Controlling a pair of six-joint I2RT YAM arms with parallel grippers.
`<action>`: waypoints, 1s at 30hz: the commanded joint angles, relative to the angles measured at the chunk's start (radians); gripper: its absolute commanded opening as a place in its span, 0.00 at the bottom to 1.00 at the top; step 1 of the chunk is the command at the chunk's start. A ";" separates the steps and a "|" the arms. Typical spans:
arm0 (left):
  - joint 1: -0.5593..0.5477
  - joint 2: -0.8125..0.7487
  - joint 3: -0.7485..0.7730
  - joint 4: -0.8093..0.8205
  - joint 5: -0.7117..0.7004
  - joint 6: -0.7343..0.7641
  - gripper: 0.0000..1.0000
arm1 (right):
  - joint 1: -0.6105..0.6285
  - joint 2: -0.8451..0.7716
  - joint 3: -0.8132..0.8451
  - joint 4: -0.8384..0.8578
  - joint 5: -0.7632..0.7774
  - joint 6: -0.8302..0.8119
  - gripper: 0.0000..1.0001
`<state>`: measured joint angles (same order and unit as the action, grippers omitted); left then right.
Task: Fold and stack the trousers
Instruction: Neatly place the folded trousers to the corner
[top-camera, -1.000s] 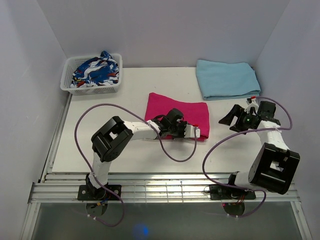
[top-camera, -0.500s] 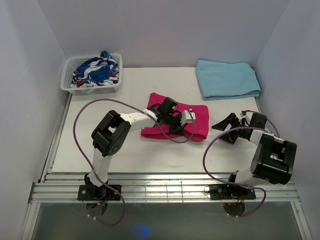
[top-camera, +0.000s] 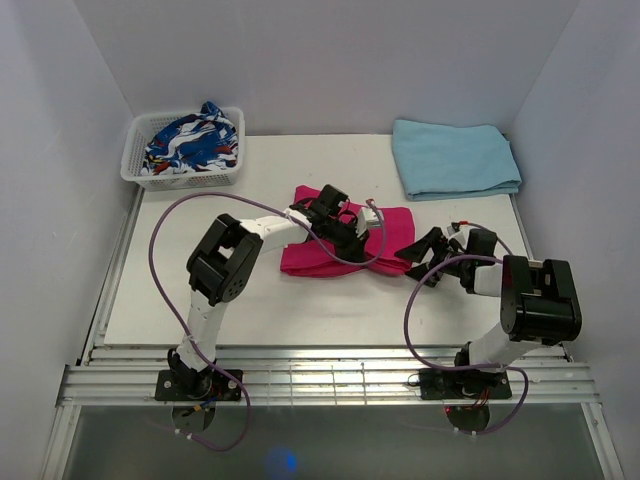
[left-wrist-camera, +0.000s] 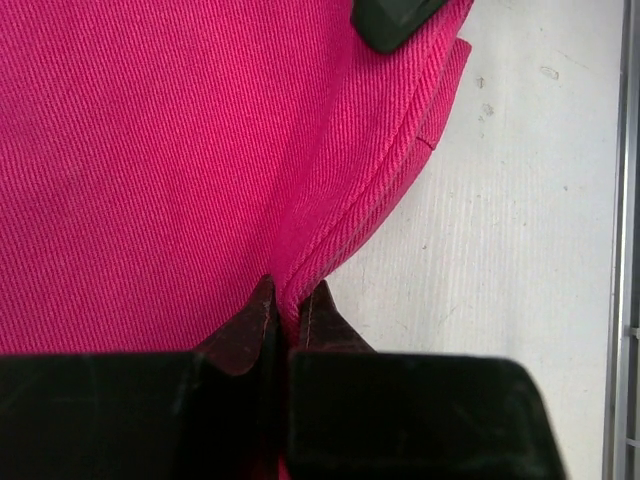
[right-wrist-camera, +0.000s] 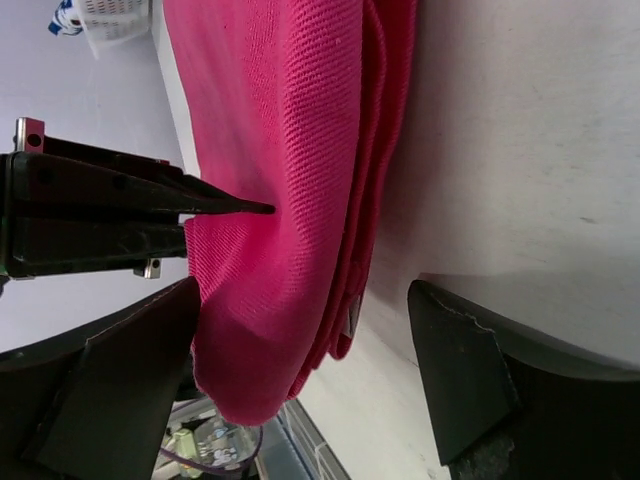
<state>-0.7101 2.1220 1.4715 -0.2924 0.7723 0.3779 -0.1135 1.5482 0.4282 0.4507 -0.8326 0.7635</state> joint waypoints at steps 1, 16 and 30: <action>0.011 -0.004 0.032 -0.005 0.088 -0.043 0.00 | 0.043 0.055 -0.011 0.152 0.030 0.112 0.90; 0.012 -0.007 -0.059 0.160 0.133 -0.255 0.00 | 0.219 0.173 -0.082 0.503 0.177 0.442 0.90; 0.012 -0.057 -0.119 0.190 0.140 -0.267 0.00 | 0.219 0.217 0.020 0.373 0.184 0.258 0.28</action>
<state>-0.6956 2.1227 1.3720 -0.0948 0.8459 0.1265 0.1047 1.7569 0.4000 0.8509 -0.6735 1.1038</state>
